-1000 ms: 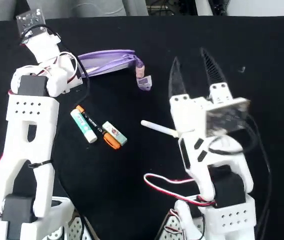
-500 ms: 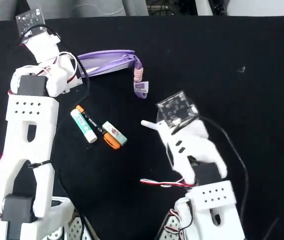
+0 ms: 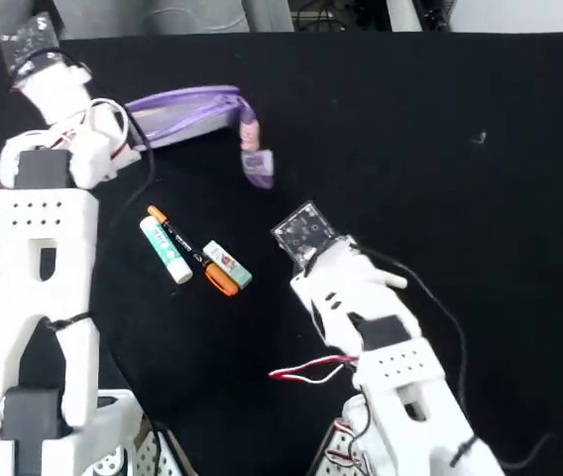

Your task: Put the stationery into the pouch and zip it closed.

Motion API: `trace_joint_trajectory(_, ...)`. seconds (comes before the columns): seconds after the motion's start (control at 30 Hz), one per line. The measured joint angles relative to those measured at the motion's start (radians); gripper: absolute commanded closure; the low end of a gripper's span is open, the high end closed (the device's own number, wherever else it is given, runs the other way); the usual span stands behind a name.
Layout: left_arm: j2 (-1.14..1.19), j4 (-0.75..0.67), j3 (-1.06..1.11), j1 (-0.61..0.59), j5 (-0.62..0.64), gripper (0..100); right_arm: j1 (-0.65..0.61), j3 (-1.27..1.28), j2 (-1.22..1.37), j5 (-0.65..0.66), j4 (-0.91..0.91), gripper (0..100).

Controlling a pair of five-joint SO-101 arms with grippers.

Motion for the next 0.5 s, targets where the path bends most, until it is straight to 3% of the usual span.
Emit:
trace_joint_trajectory(0.33,0.000,0.000,0.000,-0.009,0.000,97,-0.003,-0.275,0.499,0.012,-0.037,82.9)
trace_joint_trajectory(0.5,0.000,0.000,0.000,-0.009,0.000,97,-0.006,-0.385,0.647,0.098,0.038,82.9)
